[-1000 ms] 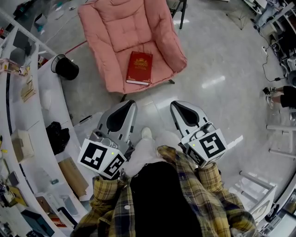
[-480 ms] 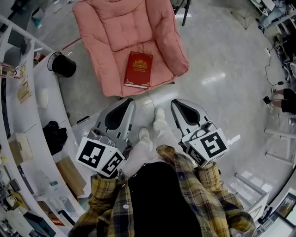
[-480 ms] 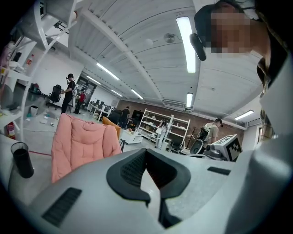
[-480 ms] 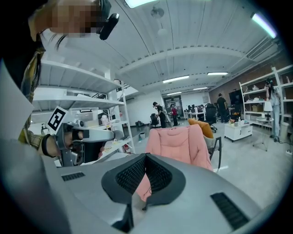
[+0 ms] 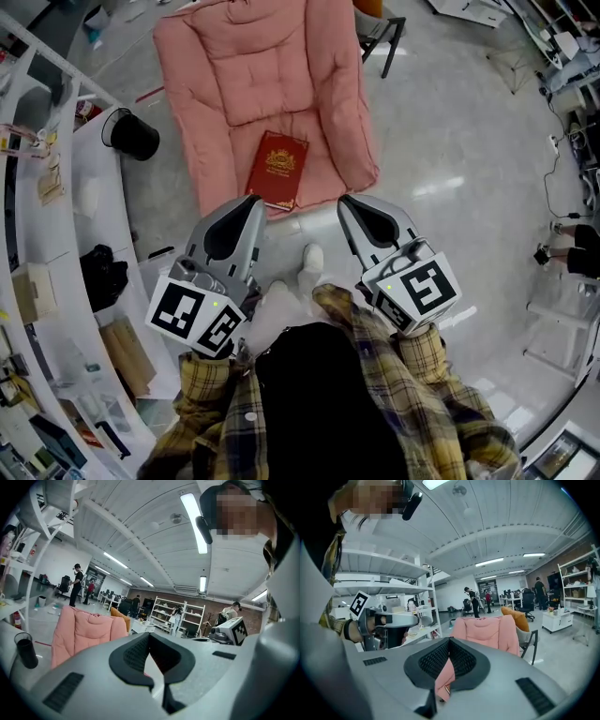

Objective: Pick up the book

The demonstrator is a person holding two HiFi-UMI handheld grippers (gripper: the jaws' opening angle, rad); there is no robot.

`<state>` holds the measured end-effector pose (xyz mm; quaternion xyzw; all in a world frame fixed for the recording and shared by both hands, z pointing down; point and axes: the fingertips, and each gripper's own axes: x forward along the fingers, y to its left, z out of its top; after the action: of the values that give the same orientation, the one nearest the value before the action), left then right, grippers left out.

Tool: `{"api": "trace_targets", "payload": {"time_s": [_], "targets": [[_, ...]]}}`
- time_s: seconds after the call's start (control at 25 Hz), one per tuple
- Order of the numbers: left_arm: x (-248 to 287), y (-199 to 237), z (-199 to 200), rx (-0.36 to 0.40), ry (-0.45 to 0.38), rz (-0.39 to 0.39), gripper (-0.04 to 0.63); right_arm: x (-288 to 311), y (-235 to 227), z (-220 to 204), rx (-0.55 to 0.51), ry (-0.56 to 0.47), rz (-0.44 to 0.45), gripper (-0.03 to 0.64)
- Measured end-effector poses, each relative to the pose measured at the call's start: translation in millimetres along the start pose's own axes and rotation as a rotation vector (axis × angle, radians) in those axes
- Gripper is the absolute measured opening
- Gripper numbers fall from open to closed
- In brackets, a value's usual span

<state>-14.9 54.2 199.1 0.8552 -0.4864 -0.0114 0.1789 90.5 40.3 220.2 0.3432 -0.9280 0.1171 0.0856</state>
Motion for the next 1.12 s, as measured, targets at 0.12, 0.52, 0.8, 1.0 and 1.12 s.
{"api": "trace_targets", "payload": {"time_s": [0.12, 0.52, 0.8, 1.0, 1.12], "targets": [[8.4, 2.4, 6.0, 0.0, -0.014, 0.039, 0.003, 5.5, -12.3, 5.2, -0.01, 0.006, 0.031, 0.018], [21.7, 37.9, 12.3, -0.024, -0.018, 0.125, 0.003, 41.0, -32.2, -1.9, 0.017, 0.052, 0.092, 0.018], [27.7, 91.5, 30.4, -0.028, -0.017, 0.105, 0.003, 96.4, -20.7, 1.1, 0.035, 0.078, 0.09, 0.018], [42.2, 136.8, 43.8, -0.031, 0.011, 0.054, 0.003, 143.5, -20.5, 8.1, 0.047, 0.093, 0.051, 0.017], [50.7, 160.9, 47.0, -0.028, 0.035, 0.015, 0.003, 168.5, -24.4, 8.5, 0.062, 0.1, 0.009, 0.018]]}}
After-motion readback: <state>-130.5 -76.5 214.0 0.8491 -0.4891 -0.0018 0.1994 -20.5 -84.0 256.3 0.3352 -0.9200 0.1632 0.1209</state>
